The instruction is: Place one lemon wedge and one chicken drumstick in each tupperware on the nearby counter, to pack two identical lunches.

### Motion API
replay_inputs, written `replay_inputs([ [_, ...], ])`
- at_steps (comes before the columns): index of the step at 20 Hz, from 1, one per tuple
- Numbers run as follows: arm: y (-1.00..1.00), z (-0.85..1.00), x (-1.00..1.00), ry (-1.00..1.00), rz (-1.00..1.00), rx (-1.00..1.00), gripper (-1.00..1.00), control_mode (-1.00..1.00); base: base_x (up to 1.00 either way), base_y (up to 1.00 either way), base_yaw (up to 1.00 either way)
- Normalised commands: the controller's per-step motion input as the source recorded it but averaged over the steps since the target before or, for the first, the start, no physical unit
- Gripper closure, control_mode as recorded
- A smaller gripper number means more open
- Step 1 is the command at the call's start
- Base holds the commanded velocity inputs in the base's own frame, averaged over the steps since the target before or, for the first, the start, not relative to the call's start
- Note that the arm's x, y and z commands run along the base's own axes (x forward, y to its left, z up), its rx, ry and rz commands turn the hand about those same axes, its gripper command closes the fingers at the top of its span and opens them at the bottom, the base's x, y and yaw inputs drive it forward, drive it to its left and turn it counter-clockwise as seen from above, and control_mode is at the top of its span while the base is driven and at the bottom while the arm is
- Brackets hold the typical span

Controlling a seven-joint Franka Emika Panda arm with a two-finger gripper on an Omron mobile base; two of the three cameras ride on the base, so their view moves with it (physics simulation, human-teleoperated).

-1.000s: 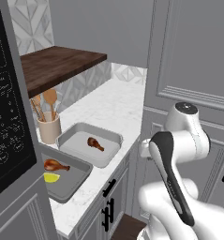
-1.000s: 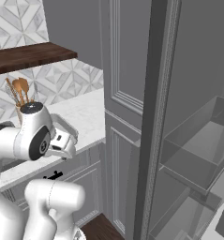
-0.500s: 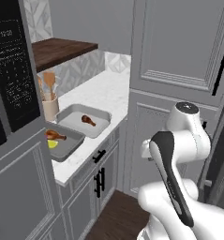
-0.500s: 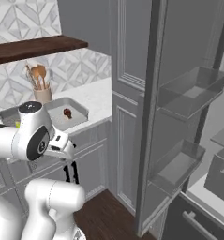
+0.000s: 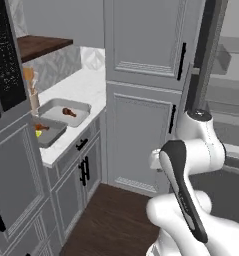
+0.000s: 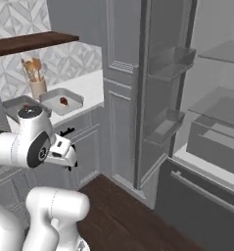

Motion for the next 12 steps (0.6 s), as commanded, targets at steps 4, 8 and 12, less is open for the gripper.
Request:
replay_inputs([
  [4,0.00,0.00,0.00,0.00,0.00,0.00,-1.00,1.00,-0.42,0.00,-0.66],
  [8,0.00,0.00,0.00,0.00,0.00,0.00,-1.00,1.00,-0.08,-0.28,-0.73],
  [12,0.00,0.00,0.00,0.00,0.00,0.00,-1.00,1.00,0.00,-0.72,-0.69],
])
